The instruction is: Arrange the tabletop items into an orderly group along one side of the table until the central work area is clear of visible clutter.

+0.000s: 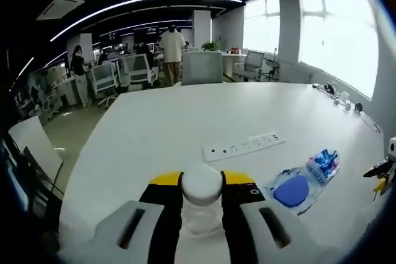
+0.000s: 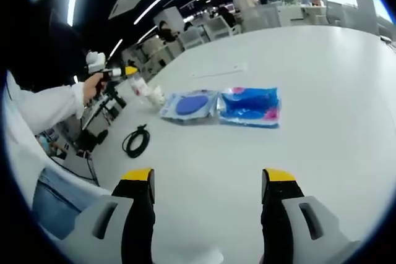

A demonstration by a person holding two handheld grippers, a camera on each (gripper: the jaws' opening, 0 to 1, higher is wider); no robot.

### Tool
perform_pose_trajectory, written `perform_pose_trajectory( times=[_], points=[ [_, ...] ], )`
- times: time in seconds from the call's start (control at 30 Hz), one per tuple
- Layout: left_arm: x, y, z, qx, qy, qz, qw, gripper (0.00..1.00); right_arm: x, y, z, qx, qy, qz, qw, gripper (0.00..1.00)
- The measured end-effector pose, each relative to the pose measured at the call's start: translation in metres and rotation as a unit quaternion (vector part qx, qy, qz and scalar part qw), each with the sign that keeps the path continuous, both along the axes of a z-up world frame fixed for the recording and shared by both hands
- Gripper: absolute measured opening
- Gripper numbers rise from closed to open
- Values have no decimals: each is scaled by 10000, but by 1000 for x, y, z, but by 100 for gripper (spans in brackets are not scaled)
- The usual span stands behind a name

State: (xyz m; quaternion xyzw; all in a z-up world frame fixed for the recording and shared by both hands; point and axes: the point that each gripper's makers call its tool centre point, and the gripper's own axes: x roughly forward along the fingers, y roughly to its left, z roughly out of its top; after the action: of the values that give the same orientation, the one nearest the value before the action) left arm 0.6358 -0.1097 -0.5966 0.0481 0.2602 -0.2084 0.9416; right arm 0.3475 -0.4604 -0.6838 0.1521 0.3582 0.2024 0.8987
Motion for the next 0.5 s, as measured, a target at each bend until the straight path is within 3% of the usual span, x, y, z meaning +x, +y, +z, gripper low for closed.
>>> perform_pose_trajectory(
  times=[0.5],
  points=[
    [-2, -3, -10, 92, 106, -34, 9999, 22, -1, 3, -6, 77, 83, 3, 9999, 69]
  ],
)
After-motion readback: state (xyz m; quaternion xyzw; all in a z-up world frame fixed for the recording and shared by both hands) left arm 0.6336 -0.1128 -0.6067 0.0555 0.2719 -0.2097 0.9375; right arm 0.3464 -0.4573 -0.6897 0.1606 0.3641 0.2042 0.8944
